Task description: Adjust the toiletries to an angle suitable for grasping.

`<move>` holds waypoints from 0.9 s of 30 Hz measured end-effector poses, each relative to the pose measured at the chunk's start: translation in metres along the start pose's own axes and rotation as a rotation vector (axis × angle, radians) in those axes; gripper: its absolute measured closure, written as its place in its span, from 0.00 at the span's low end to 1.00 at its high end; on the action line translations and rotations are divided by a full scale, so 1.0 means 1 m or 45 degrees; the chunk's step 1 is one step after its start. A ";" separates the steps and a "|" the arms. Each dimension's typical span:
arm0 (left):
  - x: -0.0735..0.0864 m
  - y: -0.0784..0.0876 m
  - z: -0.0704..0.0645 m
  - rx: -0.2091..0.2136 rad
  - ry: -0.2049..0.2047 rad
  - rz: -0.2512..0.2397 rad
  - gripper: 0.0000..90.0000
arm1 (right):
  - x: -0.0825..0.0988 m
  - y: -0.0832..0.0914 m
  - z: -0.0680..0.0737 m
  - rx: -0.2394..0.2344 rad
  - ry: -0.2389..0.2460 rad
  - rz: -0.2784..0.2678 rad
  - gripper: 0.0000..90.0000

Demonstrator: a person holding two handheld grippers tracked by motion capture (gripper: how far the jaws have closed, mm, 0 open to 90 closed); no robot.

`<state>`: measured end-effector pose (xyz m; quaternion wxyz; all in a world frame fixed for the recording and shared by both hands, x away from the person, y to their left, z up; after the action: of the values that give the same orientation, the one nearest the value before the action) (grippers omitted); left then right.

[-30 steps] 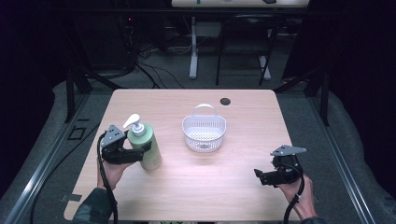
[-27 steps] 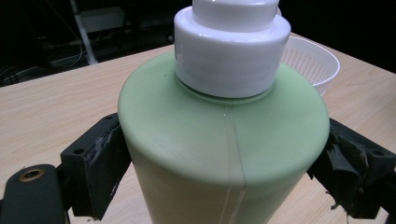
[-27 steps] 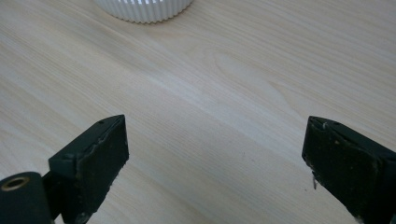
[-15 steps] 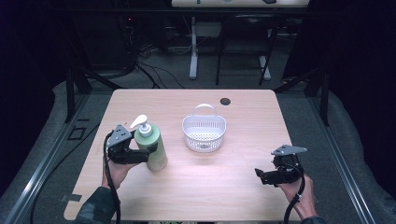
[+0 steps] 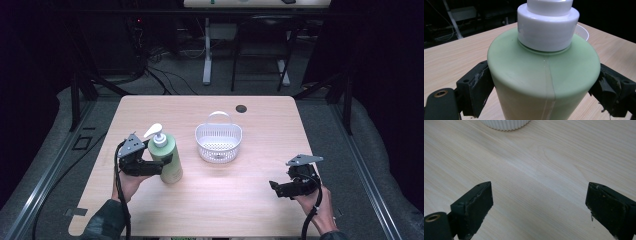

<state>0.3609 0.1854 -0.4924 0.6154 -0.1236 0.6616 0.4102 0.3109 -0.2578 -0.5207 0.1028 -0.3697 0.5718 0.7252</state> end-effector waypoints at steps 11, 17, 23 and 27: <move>-0.001 0.001 -0.002 0.026 -0.010 0.000 0.13 | -0.003 -0.007 0.005 -0.018 0.023 0.023 0.08; -0.003 0.003 0.000 0.021 0.025 -0.010 0.02 | 0.000 -0.005 0.002 -0.020 0.019 0.026 0.07; -0.008 0.009 0.000 0.009 0.028 -0.019 0.00 | 0.001 -0.005 0.002 -0.019 0.019 0.029 0.07; -0.013 0.012 0.000 0.001 0.035 -0.033 0.00 | 0.001 -0.006 0.003 -0.019 0.024 0.037 0.07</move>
<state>0.3552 0.1884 -0.4757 0.6116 -0.1374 0.6685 0.4003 0.3123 -0.2532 -0.5256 0.0843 -0.3689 0.5725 0.7274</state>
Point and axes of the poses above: each handheld gripper's, and its own axes: y roughly backward along the jaws, x roughly out of its underside, z roughly to its left, the point moved 3 cm from there along -y, roughly forward along the jaws, and after that the axes turned 8 degrees about -y, right-handed, at the moved point
